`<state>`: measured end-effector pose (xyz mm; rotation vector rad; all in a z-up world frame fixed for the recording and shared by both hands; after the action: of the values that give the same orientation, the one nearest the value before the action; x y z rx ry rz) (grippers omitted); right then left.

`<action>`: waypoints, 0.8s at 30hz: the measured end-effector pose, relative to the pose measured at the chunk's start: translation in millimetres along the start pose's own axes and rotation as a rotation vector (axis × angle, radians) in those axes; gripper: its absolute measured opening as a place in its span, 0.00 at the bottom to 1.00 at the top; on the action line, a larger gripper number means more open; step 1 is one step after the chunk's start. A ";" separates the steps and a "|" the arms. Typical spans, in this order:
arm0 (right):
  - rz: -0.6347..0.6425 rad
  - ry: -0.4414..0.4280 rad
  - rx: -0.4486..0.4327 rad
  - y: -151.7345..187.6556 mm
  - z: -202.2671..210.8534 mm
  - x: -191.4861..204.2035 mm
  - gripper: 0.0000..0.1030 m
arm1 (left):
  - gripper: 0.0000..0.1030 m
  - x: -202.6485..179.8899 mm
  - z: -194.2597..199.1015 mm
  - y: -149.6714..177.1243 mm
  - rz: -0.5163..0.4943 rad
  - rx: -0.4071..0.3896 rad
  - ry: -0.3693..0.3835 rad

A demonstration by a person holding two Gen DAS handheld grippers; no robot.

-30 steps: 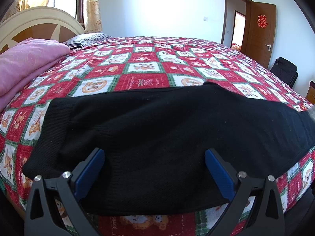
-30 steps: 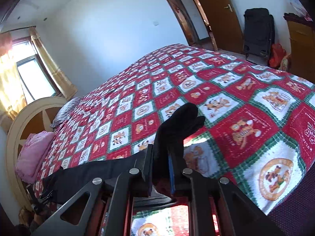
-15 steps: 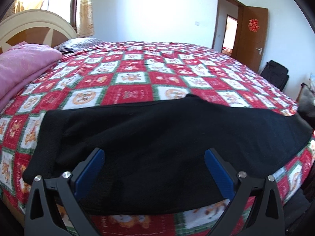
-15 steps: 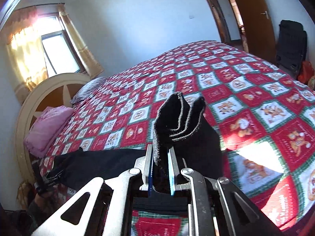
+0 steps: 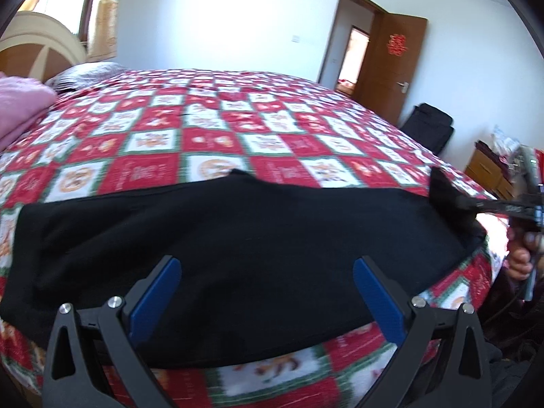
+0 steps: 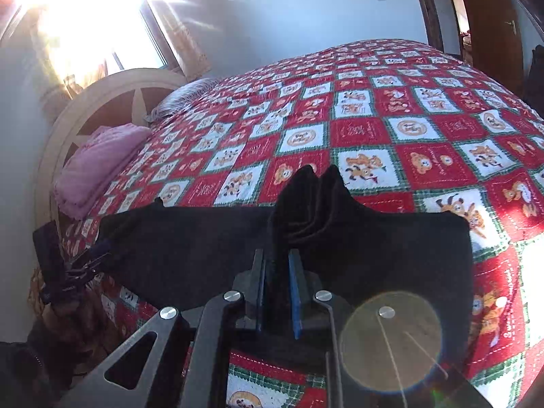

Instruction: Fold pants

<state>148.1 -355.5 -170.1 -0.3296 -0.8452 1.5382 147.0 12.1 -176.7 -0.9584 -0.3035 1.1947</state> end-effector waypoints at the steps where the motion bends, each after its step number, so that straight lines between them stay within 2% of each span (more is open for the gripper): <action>1: 0.011 -0.001 0.020 2.7 -10.1 4.4 0.12 | 1.00 -7.1 -3.9 -1.4 -0.002 0.006 0.018; 4: 0.041 -0.002 0.098 13.6 -33.2 10.9 0.12 | 1.00 -25.7 -16.2 -7.3 -0.004 0.027 0.069; 7: 0.052 -0.004 0.157 22.2 -46.1 9.7 0.19 | 1.00 -48.1 -30.2 -13.2 -0.032 0.050 0.115; 9: 0.045 -0.059 0.176 25.1 -37.8 11.9 0.37 | 1.00 -68.1 -43.3 -17.8 -0.065 0.076 0.147; 11: 0.069 -0.092 0.140 22.9 -17.6 10.7 0.44 | 1.00 -85.1 -55.5 -22.9 -0.080 0.096 0.180; 13: 0.072 -0.070 0.088 17.4 2.4 -3.4 0.45 | 0.99 -103.4 -68.6 -29.1 -0.090 0.112 0.215; 15: 0.024 -0.058 0.053 11.8 15.0 -23.8 0.45 | 0.99 -125.2 -84.6 -33.3 -0.094 0.139 0.252; 17: -0.067 -0.039 0.012 7.1 22.7 -52.1 0.45 | 0.91 -145.0 -97.8 -34.7 -0.099 0.163 0.289; 20: -0.184 -0.020 -0.028 4.7 22.9 -86.2 0.45 | 0.84 -176.2 -116.3 -34.2 -0.120 0.205 0.330; 24: -0.247 -0.028 -0.053 3.5 16.7 -103.3 0.45 | 0.71 -201.8 -139.2 -32.1 -0.149 0.259 0.329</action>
<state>152.3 -458.4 -188.8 -0.2325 -0.9148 1.2950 182.4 -232.6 -179.6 -0.8718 0.0418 0.8969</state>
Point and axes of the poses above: each gripper's, at about its wrist camera, not at the fingertips, and z roughly against the way its jaws point, x to its left, y to its underside, the point moved 8 cm from there along -z, roughly the way its jaws point, and after that the axes turned 6 degrees about y, right-handed, at the moved point
